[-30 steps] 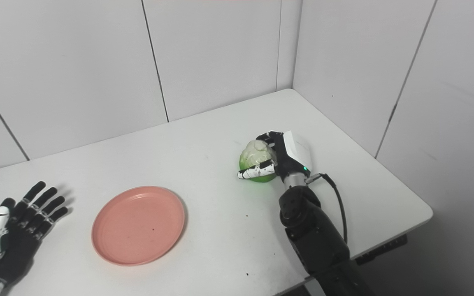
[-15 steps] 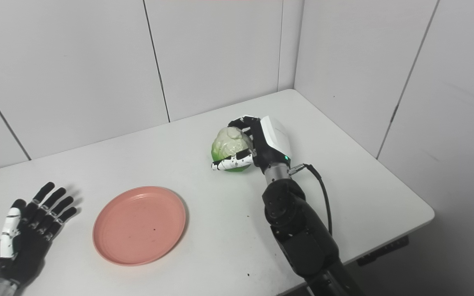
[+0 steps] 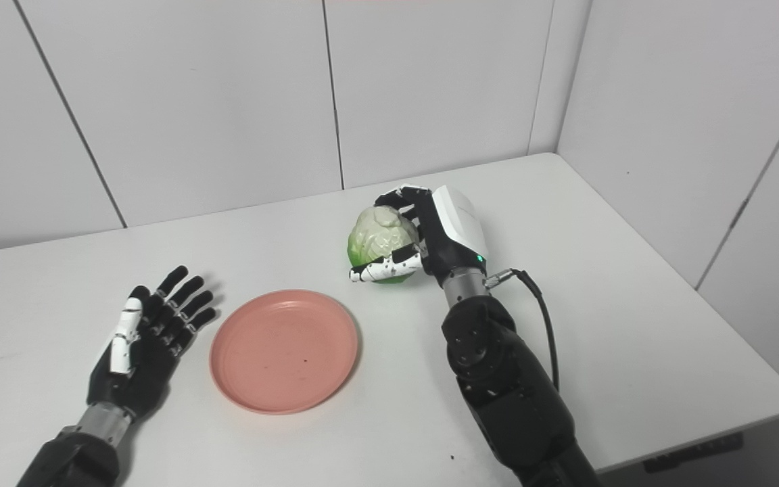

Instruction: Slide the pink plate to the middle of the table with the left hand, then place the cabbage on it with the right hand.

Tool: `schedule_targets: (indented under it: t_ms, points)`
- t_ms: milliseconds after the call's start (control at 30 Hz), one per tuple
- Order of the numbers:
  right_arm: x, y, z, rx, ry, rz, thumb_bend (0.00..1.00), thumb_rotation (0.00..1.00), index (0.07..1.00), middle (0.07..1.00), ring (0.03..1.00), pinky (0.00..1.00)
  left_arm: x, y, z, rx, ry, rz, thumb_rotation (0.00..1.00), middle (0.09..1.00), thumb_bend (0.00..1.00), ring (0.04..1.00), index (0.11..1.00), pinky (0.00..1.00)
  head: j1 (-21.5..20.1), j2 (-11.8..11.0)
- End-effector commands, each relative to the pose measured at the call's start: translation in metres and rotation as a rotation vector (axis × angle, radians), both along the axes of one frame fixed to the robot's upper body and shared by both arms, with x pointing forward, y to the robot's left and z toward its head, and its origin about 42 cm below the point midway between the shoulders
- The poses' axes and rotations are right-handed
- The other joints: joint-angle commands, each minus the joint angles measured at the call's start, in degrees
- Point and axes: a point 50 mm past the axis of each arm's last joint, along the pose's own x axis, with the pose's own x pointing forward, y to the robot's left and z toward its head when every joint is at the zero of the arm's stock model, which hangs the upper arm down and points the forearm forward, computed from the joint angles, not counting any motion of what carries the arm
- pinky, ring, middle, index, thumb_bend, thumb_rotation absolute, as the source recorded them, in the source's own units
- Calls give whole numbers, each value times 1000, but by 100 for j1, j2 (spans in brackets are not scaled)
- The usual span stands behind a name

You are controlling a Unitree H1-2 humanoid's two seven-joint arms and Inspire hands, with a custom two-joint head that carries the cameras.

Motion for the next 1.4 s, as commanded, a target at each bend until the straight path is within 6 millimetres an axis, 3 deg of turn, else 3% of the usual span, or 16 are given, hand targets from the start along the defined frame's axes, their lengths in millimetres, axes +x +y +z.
schedule_targets:
  t_ms: [0, 133, 300, 567, 1367]
  points:
    - [7, 17, 25, -7, -106, 80, 528, 0, 506, 461, 411, 354, -14, -9, -24, 46, 141, 5, 997, 922, 459, 903, 910, 893, 192, 6]
    - [8, 39, 16, 5, -91, 138, 527, 0, 516, 451, 390, 330, -16, -24, -19, 50, 139, 21, 1000, 929, 448, 913, 920, 905, 464, 35]
    - [7, 58, 6, 4, -57, 188, 529, 0, 506, 460, 412, 380, -17, -37, -15, 60, 139, 36, 1000, 924, 438, 906, 917, 896, 831, 99]
    - [3, 79, -5, -10, -38, 271, 530, 0, 493, 474, 425, 384, -16, -51, -12, 76, 133, 39, 1000, 918, 444, 906, 913, 899, 1102, 162]
    - [-18, 105, -36, -71, 10, 377, 527, 0, 517, 442, 381, 321, -16, -56, -6, 64, 126, 27, 1000, 907, 434, 897, 899, 885, 1069, 322]
